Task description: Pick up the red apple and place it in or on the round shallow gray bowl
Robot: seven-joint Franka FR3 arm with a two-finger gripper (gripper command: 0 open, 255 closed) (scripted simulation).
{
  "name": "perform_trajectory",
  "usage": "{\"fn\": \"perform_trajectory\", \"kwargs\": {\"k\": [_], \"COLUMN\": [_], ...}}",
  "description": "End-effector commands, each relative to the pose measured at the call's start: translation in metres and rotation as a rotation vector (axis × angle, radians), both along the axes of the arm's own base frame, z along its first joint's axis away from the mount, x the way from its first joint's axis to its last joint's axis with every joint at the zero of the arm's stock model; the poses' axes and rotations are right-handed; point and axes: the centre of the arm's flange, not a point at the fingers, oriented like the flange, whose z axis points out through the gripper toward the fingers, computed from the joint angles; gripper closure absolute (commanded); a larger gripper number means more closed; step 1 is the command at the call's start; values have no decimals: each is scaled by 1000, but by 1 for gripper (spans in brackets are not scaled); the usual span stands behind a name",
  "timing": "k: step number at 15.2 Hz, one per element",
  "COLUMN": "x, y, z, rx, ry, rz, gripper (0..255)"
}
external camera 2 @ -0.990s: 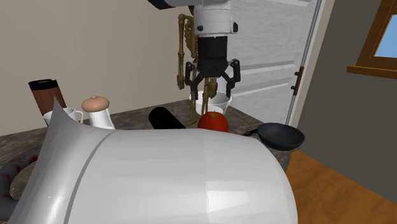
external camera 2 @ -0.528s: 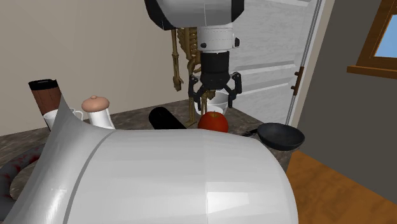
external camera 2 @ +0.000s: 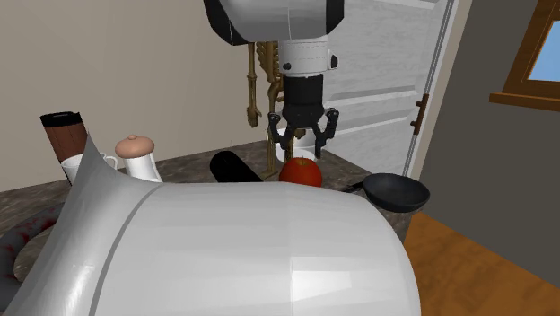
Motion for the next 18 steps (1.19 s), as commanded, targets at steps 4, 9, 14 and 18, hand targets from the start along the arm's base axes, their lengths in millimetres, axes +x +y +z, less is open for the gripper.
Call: {"fn": "perform_trajectory", "kwargs": {"k": [4,9,14,18], "x": [0,0,0,0], "y": [0,0,0,0], "z": [0,0,26,47], "rx": [0,0,0,0], "ry": [0,0,0,0], "rz": [0,0,0,0], "gripper": [255,255,255,255]}}
